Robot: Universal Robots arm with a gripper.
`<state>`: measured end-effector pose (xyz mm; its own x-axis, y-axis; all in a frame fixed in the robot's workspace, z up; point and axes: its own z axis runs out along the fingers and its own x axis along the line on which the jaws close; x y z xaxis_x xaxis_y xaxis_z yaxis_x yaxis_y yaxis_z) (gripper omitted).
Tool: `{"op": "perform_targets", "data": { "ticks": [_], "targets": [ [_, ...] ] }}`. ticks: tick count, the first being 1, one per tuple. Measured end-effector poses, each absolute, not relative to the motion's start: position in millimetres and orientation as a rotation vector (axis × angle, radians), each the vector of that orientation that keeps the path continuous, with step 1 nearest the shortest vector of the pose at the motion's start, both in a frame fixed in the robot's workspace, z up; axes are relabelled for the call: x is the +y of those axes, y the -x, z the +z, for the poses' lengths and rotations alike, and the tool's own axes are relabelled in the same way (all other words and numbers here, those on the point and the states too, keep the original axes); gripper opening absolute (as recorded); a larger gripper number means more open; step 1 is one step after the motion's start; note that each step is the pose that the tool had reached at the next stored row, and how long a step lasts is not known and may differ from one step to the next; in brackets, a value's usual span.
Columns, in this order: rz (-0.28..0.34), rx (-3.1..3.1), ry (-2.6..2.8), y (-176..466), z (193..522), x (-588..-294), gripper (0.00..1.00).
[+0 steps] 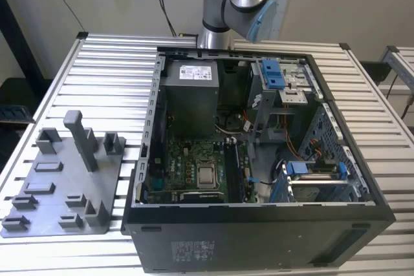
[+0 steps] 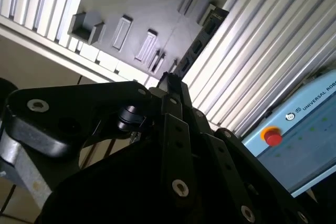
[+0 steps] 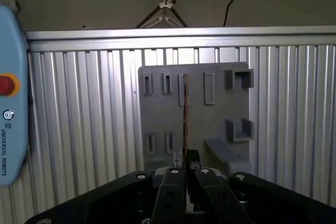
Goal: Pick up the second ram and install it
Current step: 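Pick up the second ram and move it above second insertion slot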
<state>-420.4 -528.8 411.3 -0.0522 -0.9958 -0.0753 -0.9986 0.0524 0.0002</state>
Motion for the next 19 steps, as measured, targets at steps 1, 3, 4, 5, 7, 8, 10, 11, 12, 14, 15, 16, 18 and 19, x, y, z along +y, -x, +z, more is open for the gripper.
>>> {"op": "perform_targets", "data": {
  "ticks": [1,3,4,5,7,8,10,11,12,14,15,16,18,19],
  "targets": [
    [0.08,2.239,2.124,420.3,413.6,-528.8,0.14],
    [0.08,2.239,2.124,420.3,418.6,-528.8,0.14],
    [0.08,2.239,2.124,420.3,420.2,-528.7,0.14],
    [0.08,2.239,2.124,420.3,421.5,-528.8,0.14],
    [0.081,2.239,2.124,420.2,424.9,-528.7,0.14],
    [0.081,2.239,2.124,420.2,427.2,-528.7,0.14],
    [0.081,2.239,2.124,420.2,432.9,-528.8,0.14],
    [0.081,2.239,2.124,420.2,435.9,-528.8,0.14],
    [0.081,2.239,2.124,420.2,438.4,-528.8,0.14],
    [0.081,2.239,2.124,420.3,443.3,-528.8,0.14],
    [0.081,2.239,2.124,420.2,446.1,-528.8,0.14],
    [0.081,2.239,2.124,420.2,448.4,-528.7,0.14],
    [0.081,2.239,2.124,420.2,449.0,-528.7,0.14],
    [0.081,2.239,2.124,420.2,449.1,-528.7,0.14]
  ]
}}
